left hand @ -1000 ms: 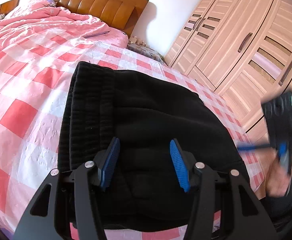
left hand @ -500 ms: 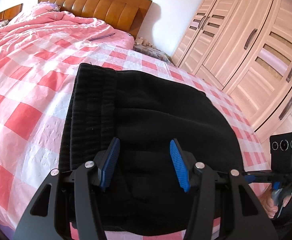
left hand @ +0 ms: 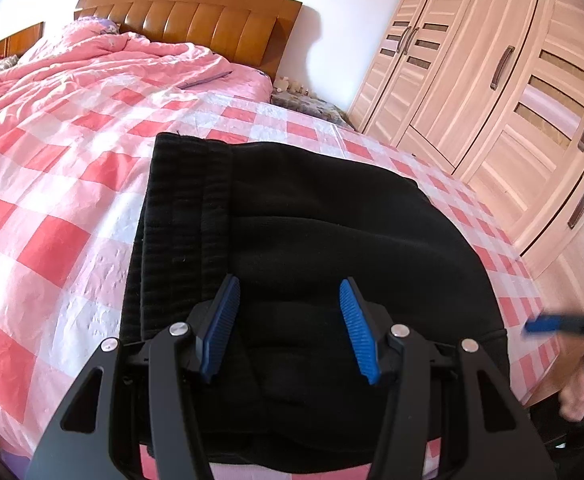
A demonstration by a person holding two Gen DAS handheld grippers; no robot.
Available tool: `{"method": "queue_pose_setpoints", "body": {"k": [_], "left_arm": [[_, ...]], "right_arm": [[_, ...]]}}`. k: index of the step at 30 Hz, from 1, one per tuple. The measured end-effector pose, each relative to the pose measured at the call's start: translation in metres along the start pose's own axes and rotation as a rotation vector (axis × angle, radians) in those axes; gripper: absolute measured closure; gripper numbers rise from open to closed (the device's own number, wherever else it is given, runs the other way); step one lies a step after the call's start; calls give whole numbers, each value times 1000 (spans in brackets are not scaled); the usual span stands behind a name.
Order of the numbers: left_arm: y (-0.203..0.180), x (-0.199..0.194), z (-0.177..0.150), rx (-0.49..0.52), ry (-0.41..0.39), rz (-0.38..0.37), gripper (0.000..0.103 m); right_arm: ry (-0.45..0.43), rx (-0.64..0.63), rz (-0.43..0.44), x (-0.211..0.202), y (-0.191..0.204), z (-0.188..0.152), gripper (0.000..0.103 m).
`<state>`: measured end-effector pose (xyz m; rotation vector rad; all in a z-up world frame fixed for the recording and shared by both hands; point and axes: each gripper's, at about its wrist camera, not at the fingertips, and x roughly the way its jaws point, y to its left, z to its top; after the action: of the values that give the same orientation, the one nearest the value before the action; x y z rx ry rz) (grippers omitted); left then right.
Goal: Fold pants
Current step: 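Open the left tool and lift both tools away from the folded pants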
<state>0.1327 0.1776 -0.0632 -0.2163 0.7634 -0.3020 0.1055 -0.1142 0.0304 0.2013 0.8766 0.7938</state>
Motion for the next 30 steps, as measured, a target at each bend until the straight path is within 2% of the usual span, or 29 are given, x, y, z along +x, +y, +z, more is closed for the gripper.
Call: {"method": "queue_pose_setpoints", "body": {"k": [1, 3, 7, 8, 12, 13, 15, 16, 18, 20, 22, 24, 27, 30], "left_arm": [[-1, 0, 0, 4, -3, 7, 50], [-3, 0, -1, 15, -6, 21, 50], [-2, 1, 0, 23, 0, 25, 50], [-1, 1, 0, 24, 2, 23, 50], [-5, -1, 5, 13, 24, 38, 50], [-11, -2, 9, 23, 39, 67, 48], [-33, -6, 21, 101, 46, 141, 27], [-46, -9, 27, 156, 11, 215, 1], [-65, -8, 41, 239, -42, 316, 2], [-68, -4, 52, 232, -33, 339, 2], [-71, -20, 51, 207, -117, 367, 2], [-79, -40, 38, 223, -176, 433, 2], [-92, -61, 12, 240, -188, 558, 2], [-109, -79, -16, 240, -192, 590, 2]], "right_arm": [[-13, -65, -105, 5, 4, 8, 4], [20, -131, -192, 28, 3, 14, 5], [123, -204, -288, 80, -6, 2, 4], [98, -201, -282, 80, -5, -3, 4], [124, -173, -294, 70, 2, 0, 4], [98, -195, -299, 64, 7, 3, 4], [39, -239, -292, 55, 15, 14, 4], [33, -244, -294, 55, 16, 18, 4], [24, -236, -350, 58, 16, 22, 4], [10, -237, -399, 54, 20, 17, 4], [-30, -252, -446, 41, 24, 7, 4], [-58, -246, -467, 25, 28, -8, 4], [-49, -206, -474, 9, 34, -27, 4], [2, -189, -495, 4, 43, -49, 4]]}}
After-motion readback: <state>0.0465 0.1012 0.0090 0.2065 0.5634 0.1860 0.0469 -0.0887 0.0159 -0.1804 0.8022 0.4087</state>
